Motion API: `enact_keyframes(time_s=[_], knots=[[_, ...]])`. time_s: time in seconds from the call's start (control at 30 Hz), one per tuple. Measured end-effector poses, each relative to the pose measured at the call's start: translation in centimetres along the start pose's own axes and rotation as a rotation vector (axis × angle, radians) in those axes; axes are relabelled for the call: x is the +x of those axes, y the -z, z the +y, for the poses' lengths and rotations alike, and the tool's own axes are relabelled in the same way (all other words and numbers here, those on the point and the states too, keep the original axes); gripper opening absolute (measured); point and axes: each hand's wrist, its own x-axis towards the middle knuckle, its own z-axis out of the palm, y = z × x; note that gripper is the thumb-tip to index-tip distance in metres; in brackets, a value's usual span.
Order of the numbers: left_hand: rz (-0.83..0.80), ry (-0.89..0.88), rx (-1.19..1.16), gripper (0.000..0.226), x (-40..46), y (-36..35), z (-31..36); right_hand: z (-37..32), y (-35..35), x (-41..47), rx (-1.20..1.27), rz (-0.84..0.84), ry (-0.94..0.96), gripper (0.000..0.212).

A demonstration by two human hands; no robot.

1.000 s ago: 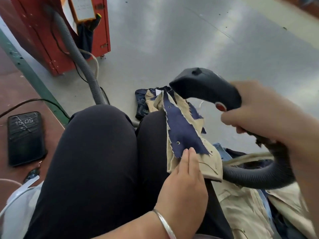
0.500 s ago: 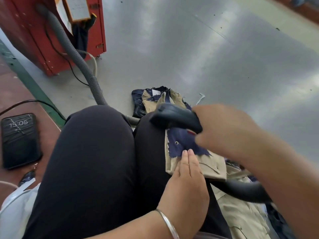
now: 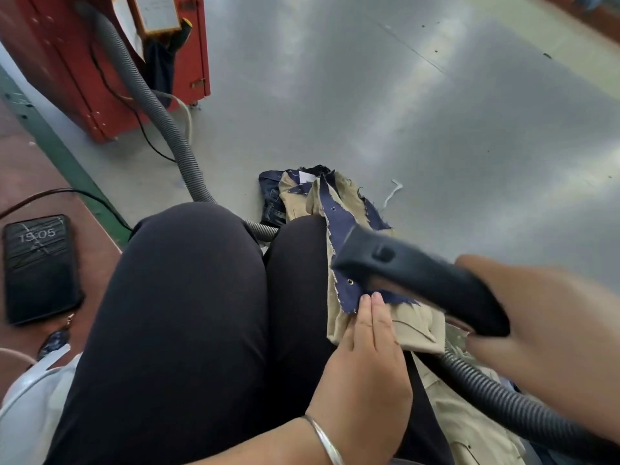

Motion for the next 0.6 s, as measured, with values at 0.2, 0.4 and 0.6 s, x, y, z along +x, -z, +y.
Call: enact_keyframes(time_s=[0.2, 0.4, 0.6], knots=[[0.037, 0.020, 0.066, 0.059, 0.2, -0.3, 0.0, -2.4, -1.5, 2.6, -0.112, 0.031, -0.015, 0.023], [0.091, 0.024, 0.043, 0.068, -0.2, -0.6, 0.1, -2.3, -0.5, 10.7, 0.116, 0.126, -0.099, 0.016], [0.017, 0.024, 0.013, 0.053, -0.5, 0.0, -0.4, 0.1, 2.5, 6.8, 0.321, 0.210, -0.018, 0.024]])
